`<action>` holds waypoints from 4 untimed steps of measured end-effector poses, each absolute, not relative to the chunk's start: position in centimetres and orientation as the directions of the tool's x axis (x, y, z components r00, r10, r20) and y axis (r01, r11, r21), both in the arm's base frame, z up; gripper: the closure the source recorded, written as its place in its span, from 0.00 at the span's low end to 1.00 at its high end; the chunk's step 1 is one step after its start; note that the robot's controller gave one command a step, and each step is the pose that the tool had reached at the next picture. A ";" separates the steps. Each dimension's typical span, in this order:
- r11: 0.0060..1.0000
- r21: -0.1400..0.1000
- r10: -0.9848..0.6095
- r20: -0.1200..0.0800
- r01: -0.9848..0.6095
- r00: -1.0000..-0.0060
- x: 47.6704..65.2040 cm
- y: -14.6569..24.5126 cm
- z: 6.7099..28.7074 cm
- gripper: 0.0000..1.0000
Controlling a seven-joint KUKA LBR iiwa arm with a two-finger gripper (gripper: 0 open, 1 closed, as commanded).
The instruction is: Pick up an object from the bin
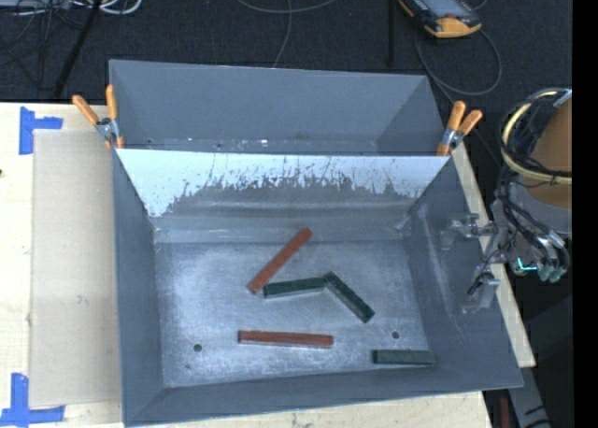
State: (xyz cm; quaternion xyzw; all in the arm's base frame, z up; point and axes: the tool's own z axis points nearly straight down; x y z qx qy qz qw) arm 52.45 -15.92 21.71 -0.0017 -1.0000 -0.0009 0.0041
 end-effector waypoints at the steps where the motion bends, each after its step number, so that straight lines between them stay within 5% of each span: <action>1: 1.000 0.005 0.015 0.009 0.015 -1.000 54.4 -8.9 10.8 0.00; 2: 0.998 0.005 -0.067 0.007 -0.066 -0.998 52.0 -1.4 6.7 0.00; 3: 0.999 0.001 -0.054 -0.003 -0.054 -0.999 54.0 -1.2 7.0 0.00; 4: 0.998 0.000 -0.058 -0.001 -0.058 -0.998 54.0 -1.2 7.0 1.00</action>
Offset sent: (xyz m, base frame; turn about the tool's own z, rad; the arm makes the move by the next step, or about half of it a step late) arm 0.0206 0.0661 -0.1043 0.0156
